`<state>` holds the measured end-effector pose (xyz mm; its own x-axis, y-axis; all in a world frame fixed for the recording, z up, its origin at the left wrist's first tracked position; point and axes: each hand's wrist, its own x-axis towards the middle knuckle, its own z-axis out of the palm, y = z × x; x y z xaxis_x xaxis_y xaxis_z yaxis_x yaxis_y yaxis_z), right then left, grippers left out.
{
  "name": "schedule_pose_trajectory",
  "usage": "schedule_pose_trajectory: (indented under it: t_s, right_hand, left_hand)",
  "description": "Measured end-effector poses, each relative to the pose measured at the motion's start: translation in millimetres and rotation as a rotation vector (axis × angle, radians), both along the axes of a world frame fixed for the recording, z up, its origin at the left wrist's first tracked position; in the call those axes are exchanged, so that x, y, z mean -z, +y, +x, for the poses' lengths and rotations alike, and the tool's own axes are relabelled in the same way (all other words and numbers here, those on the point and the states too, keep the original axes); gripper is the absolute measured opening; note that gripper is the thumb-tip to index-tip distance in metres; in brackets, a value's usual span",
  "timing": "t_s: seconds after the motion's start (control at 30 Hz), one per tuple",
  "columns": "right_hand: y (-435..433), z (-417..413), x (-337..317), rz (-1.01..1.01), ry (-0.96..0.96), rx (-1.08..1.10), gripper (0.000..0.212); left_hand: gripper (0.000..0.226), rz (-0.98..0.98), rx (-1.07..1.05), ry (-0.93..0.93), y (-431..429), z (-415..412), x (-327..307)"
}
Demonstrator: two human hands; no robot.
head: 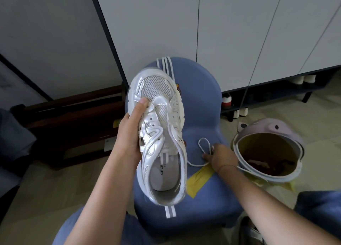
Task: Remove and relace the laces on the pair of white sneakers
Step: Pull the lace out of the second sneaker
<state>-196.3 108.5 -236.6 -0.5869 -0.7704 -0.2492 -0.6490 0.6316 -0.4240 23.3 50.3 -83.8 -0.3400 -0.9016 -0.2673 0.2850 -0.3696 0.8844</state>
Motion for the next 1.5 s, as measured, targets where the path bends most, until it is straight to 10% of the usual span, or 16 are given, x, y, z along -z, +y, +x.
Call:
schedule_pose_trajectory:
  t_s: [0.37,0.8,0.97,1.13,1.5]
  right_hand:
    - [9,4,2,0.034,0.079,-0.184,0.033]
    - [65,-47,-127,-0.539,-1.229,0.047,0.033]
    - [71,-37,-133,-0.539,-1.159,0.074,0.042]
    - [56,-27,-107,-0.548,-1.157,0.143,0.055]
    - [46,-25,-75,-0.587,-1.313,0.188,0.039]
  left_hand:
    - [0.076,-0.014,-0.047,-0.011,2,-1,3]
    - [0.061,-0.049,0.040,0.130,10,-93,-26]
    - [0.058,-0.009,-0.009,0.100,2,-127,-8]
    - [0.126,-0.053,-0.129,-0.176,-4,-144,25]
    - [0.105,-0.092,-0.148,-0.508,1,-160,36]
